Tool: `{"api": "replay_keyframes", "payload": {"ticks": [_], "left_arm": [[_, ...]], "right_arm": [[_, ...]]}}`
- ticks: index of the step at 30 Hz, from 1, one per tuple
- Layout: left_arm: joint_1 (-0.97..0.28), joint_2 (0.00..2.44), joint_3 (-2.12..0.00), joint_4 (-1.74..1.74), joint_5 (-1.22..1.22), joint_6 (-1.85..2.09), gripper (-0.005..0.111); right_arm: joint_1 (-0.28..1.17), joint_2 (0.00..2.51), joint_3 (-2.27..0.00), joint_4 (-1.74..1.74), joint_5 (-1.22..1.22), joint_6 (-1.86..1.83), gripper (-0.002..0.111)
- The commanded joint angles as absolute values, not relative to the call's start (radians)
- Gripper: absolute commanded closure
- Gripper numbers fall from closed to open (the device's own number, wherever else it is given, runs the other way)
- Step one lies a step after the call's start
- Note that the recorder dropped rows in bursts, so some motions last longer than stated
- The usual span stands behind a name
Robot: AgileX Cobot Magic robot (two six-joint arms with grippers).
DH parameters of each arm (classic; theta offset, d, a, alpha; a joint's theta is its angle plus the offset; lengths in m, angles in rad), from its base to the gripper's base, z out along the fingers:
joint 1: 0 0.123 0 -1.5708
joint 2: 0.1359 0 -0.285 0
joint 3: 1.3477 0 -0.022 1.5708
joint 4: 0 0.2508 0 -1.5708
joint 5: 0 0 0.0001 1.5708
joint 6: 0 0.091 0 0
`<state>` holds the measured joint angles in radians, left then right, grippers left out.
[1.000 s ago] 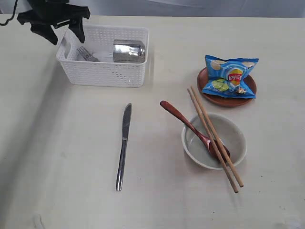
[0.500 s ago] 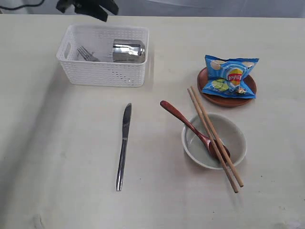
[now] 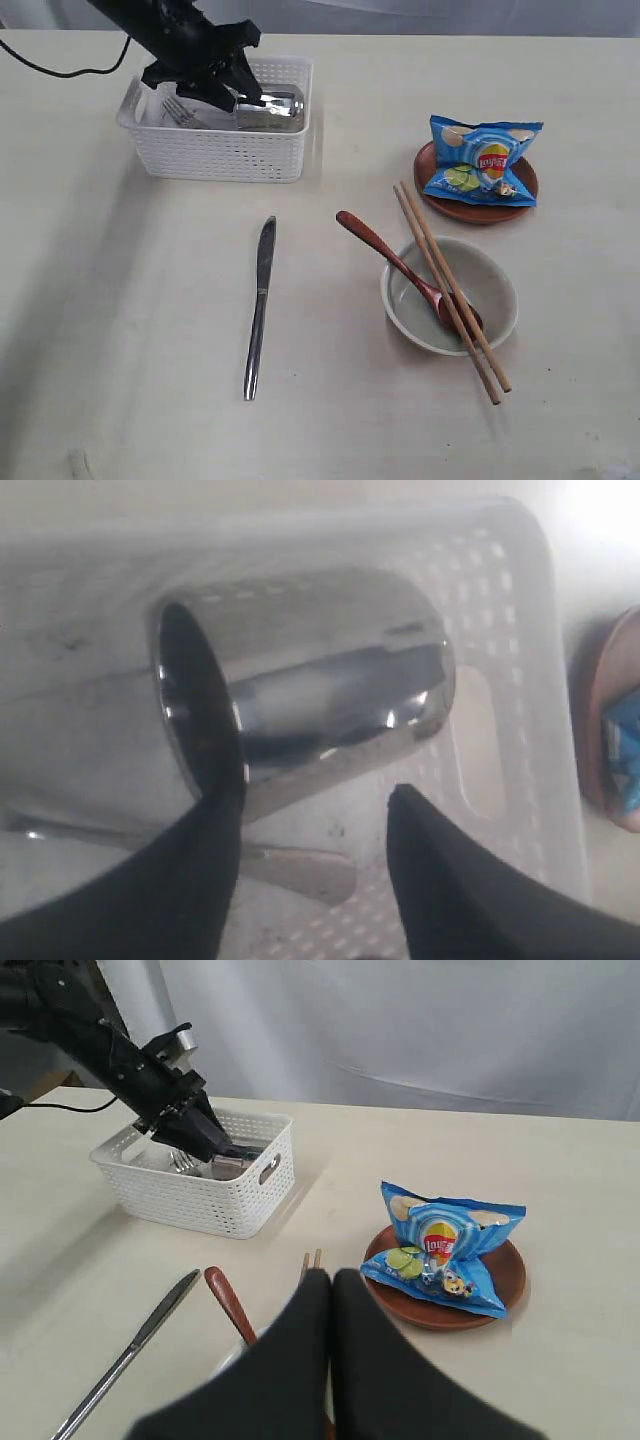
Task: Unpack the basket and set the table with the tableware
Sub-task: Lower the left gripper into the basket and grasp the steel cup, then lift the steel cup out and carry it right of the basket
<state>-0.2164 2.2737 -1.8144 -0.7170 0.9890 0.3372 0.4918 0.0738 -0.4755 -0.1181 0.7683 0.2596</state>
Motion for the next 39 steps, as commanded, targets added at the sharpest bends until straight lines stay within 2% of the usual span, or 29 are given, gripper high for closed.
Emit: {"api": "replay_keyframes", "payload": {"ticks": [1, 7, 9, 12, 14, 34, 39], "left_arm": [[-0.255, 2.268, -1.762, -0.713, 0.843, 0.355, 0.062], [-0.264, 2.269, -1.752, -0.717, 0.744, 0.351, 0.062], [-0.280, 2.269, -1.752, -0.736, 0.729, 0.385, 0.065], [-0.301, 2.270, -1.752, -0.736, 0.747, 0.389, 0.087], [-0.301, 2.270, -1.752, -0.736, 0.765, 0.392, 0.106], [-0.302, 2.002, -1.752, -0.532, 0.865, 0.423, 0.107], [-0.341, 1.923, -1.752, -0.461, 0.908, 0.513, 0.107]], "right_arm": [[0.494, 0.073, -0.474, -0.118, 0.761, 0.258, 0.108], [0.494, 0.073, -0.474, -0.117, 0.761, 0.258, 0.108], [0.494, 0.073, -0.474, -0.117, 0.761, 0.258, 0.108], [0.494, 0.073, -0.474, -0.117, 0.761, 0.258, 0.108], [0.494, 0.073, -0.474, -0.117, 0.761, 0.258, 0.108], [0.494, 0.073, -0.474, -0.114, 0.761, 0.258, 0.108], [0.494, 0.073, -0.474, -0.115, 0.765, 0.258, 0.108]]}}
